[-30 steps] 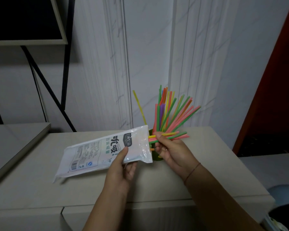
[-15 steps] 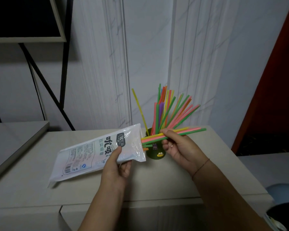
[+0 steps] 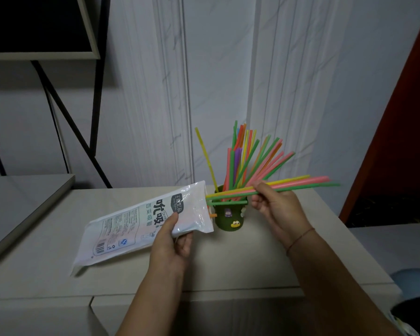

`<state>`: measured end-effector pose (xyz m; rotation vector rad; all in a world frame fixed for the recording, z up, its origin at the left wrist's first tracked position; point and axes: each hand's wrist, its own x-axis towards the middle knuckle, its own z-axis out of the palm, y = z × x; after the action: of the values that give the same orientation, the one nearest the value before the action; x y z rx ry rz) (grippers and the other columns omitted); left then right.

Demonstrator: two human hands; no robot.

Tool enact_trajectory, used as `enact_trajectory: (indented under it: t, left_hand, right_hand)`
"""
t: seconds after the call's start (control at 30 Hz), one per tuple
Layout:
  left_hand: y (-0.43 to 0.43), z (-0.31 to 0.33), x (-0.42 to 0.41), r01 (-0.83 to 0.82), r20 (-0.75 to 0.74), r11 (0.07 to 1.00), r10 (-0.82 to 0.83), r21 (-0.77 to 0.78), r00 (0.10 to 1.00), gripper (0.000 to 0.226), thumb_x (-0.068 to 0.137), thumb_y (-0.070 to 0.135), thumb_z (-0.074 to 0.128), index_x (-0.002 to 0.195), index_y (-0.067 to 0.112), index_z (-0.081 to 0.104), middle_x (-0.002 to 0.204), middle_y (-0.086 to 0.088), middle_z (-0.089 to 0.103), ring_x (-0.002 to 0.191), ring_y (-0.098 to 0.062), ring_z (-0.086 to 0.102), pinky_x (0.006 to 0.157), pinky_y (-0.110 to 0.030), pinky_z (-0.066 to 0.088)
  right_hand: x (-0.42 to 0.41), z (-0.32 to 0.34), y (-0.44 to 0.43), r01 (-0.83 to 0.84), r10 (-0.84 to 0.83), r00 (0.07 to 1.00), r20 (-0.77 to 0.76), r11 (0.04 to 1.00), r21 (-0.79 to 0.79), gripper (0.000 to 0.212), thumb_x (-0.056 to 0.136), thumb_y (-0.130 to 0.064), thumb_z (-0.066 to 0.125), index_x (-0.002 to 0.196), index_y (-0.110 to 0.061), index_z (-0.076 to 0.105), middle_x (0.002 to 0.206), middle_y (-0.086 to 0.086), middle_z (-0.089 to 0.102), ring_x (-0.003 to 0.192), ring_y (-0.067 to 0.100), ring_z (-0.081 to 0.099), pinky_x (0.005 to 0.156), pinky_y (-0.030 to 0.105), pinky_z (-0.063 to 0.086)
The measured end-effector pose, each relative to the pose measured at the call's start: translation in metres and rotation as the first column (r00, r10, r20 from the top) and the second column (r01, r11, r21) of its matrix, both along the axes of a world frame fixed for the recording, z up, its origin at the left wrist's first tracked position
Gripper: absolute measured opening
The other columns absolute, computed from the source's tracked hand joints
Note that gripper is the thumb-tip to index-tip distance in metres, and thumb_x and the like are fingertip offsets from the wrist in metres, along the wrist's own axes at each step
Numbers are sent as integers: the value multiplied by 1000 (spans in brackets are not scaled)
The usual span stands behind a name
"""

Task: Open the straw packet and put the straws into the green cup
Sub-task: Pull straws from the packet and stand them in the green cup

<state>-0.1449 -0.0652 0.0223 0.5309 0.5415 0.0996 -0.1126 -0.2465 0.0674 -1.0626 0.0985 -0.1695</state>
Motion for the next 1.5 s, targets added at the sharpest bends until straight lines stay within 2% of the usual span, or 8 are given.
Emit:
enact_trajectory:
  t: [0.13,0.53,0.7,0.9,1.03,1.2,1.3,1.5]
  left_hand:
    - [6,-1,3,-49,-16,999,50,5,999,15,83,7,67,88,19,58,88,-2,68,77,-14,66,48,-25,57]
    - [11,-2,3,-88,-32,996,89,5,996,15,83,8,67,86,19,57,84,0,67,73,-13,65,49,-26,57]
    - [9,1,2,-83,-43,996,83,16,996,14,84,9,67,86,19,57,84,0,67,73,-13,64,80,-31,55]
    - [12,1,2,-82,-43,997,82,2,996,13,84,8,66,85,18,58,83,0,67,68,-13,66,49,-25,56]
    - [14,1,0,-102,-27,995,102,-9,994,14,83,7,67,86,17,59,74,-1,71,47,-10,68,46,-26,57]
    - [15,1,2,-100,-29,995,100,-9,995,14,83,7,67,85,18,58,59,2,71,47,-10,67,47,-27,56]
    - [14,1,4,-92,-38,996,91,-14,995,14,83,7,67,87,18,58,69,1,71,58,-12,68,51,-30,59]
    - [12,0,7,-82,-33,996,81,-24,996,14,84,7,66,87,18,59,82,0,70,71,-13,66,58,-28,60]
  right_hand:
    - [2,4,-20,48,-48,999,-3,999,-16,9,86,-1,60,78,1,63,41,-2,57,38,3,53,45,16,50]
    - [7,6,-50,222,-221,975,22,971,-82,11,84,-4,65,74,-2,62,41,-3,58,39,4,55,46,15,50]
    - [13,2,-49,270,-261,963,72,939,-212,13,84,-5,64,71,-5,63,40,-3,59,38,4,57,44,14,49]
    - [31,1,-35,285,-264,958,110,855,-432,15,82,-9,64,67,-6,66,41,-2,62,39,8,59,52,24,56]
    - [41,0,-15,222,-206,974,96,772,-596,21,81,-11,63,61,-13,64,47,1,63,38,10,60,54,27,55]
    - [51,-3,-1,129,-132,990,50,706,-696,14,83,-13,64,73,-3,67,56,7,63,38,9,58,53,26,54]
    - [53,-5,3,53,-54,998,18,759,-649,8,81,-8,68,80,-1,64,59,6,63,39,6,60,47,19,53]
    - [46,-8,0,138,-103,989,102,889,-437,12,82,-7,68,90,-5,61,70,10,67,58,16,68,63,25,59]
